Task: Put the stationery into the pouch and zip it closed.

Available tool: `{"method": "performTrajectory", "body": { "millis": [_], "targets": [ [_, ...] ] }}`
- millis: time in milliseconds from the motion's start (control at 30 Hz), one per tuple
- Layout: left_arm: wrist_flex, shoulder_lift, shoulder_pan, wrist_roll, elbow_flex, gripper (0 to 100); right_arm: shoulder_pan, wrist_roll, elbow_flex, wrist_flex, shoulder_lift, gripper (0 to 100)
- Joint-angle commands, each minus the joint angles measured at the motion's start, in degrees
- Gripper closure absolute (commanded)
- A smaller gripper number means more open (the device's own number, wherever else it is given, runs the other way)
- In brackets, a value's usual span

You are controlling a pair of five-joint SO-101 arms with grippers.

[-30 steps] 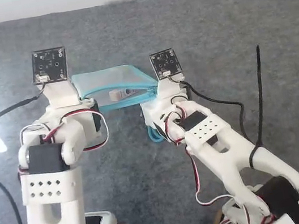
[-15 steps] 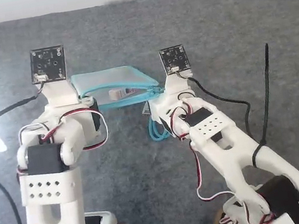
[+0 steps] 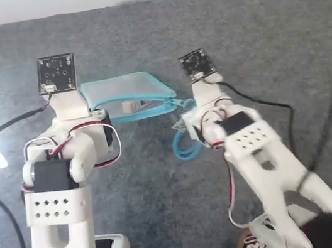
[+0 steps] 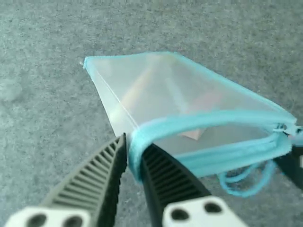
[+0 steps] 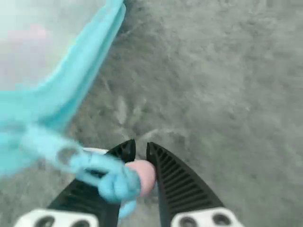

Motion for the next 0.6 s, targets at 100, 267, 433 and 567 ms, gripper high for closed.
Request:
{"method": "performTrajectory", "body": {
  "millis": [100, 267, 433, 567],
  "targets": [
    [-5.9, -1.0, 0.6, -2.7, 5.8, 99, 1.4, 7.1, -4.0, 12.3, -18.3, 99.1],
    [-9.8, -0.9, 1.8, -3.3, 12.0, 99, 0.9, 8.0, -4.0, 15.9, -23.5, 99.1],
    [-13.8, -0.9, 8.6, -3.3, 16.1, 99, -5.6, 8.2, -4.0, 16.0, -23.7, 99.1],
    [-14.4, -0.8, 11.0, -3.3, 16.1, 99, -11.6, 10.5, -6.3, 19.5, -23.5, 99.1]
  ]
}}
